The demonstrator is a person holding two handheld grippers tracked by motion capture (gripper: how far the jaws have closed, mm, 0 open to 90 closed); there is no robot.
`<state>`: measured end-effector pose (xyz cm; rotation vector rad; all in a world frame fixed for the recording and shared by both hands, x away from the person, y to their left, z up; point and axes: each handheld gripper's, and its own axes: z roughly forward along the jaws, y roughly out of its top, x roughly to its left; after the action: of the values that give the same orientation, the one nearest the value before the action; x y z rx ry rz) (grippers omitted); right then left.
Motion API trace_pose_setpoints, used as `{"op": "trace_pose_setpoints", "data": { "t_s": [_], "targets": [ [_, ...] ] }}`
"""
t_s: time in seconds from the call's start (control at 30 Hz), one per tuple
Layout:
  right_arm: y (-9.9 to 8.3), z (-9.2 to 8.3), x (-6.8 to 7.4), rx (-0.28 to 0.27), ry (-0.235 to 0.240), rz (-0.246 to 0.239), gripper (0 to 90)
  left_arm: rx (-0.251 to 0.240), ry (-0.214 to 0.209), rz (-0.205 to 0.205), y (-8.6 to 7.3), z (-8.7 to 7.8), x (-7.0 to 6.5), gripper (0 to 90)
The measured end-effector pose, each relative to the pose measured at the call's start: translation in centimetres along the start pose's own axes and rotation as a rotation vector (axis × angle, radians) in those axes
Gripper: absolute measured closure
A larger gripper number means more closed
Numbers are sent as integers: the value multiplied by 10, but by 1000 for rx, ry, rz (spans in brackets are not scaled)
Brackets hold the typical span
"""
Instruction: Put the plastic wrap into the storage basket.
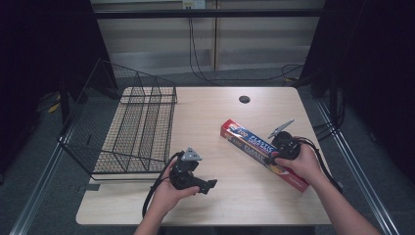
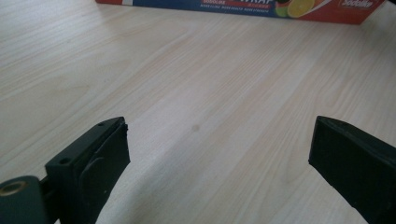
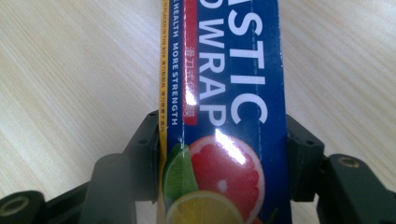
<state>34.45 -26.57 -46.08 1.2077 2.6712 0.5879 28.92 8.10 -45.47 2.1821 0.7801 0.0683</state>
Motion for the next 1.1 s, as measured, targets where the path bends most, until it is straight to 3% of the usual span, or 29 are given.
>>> {"op": "trace_pose_setpoints", "data": {
  "t_s": [0.13,0.17,0.27,0.3,0.4,0.5,0.6,0.63,0.67,0.77,0.83,1.03,1.1],
  "targets": [
    [-1,-1,4,-16,-18,-41,448,-15,-15,7,2,-3,-1,60],
    [-3,-3,3,-30,10,-42,450,-15,-23,21,4,-4,-3,55],
    [-4,-7,3,-43,10,-53,451,-10,-31,25,7,-5,-4,57],
    [-5,-12,3,-49,19,-61,451,-10,-53,36,11,-5,-5,57],
    [-4,-25,3,-70,42,-72,451,-4,-48,58,19,-5,-7,55],
    [-4,-32,3,-79,32,-86,452,3,-62,83,30,-6,-8,53],
    [-3,-43,7,-79,35,-130,452,17,-73,147,59,-16,-12,47],
    [-3,-45,7,-77,44,-137,452,17,-73,147,59,-16,-12,46],
    [-3,-46,9,-86,51,-143,452,25,-88,165,73,-21,-12,51],
    [-2,-49,13,-89,62,-158,452,18,-106,192,91,-26,-10,51],
    [-2,-52,15,-99,75,-177,452,29,-87,197,100,-25,-10,51],
    [1,-62,22,-100,109,-228,452,109,-106,294,122,-17,-9,117],
    [2,-66,24,-113,127,-241,452,123,-105,303,125,-15,-10,112]
  ]
}}
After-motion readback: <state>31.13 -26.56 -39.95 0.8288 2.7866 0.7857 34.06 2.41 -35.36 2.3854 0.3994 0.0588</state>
